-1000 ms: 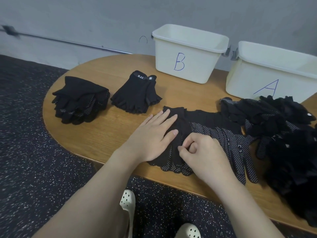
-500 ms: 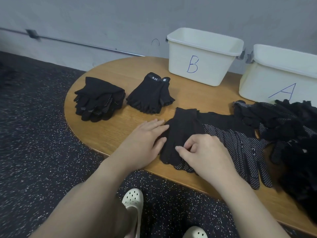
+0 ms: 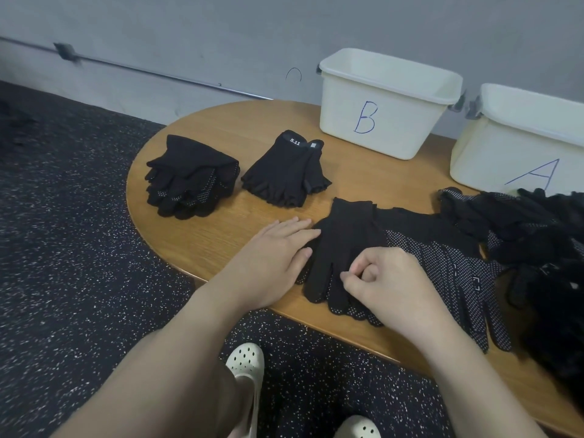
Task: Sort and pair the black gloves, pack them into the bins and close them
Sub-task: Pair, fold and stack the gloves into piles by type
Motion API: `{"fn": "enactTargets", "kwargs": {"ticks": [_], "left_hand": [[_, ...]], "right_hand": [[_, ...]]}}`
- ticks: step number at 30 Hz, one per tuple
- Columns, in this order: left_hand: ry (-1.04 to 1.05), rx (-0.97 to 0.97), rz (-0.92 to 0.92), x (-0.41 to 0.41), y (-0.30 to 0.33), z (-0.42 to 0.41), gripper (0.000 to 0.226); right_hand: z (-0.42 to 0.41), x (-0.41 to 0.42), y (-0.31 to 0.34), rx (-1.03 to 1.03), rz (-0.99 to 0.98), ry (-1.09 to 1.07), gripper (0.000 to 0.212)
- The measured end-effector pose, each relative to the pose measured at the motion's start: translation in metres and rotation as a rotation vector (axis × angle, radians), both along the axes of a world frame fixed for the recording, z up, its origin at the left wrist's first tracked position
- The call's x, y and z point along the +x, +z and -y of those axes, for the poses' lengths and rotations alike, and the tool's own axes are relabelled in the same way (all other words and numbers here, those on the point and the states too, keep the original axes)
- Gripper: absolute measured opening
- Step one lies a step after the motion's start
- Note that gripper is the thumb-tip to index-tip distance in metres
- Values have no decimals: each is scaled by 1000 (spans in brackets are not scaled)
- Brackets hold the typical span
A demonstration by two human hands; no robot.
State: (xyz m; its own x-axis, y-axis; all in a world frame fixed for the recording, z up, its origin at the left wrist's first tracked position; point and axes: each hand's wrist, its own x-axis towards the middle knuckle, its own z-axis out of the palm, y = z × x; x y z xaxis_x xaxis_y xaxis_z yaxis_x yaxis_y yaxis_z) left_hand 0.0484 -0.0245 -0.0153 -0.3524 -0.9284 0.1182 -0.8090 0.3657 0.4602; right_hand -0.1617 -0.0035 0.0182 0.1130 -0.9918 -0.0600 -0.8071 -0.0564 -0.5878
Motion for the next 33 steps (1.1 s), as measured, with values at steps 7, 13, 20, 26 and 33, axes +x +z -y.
{"fn": "enactTargets", "kwargs": {"ticks": [7,13,20,26,33], "left_hand": [[19,-5,-111,-2,5,-3,46],[144,-148,-218,1,8,-1,38],[112,-191,-215,-11,13,11,34],[171,-112,-305,-9,8,14,23],[220,78,-401,5,4,3,29]], "right_hand": [[3,-2,1,7,-11,34,24],[4,-4,2,27,-1,48,25],[4,-5,3,-19,-10,90,27],[25,-20,17,-360,115,1,21],[42,-3,0,-266,-105,245,30]]}}
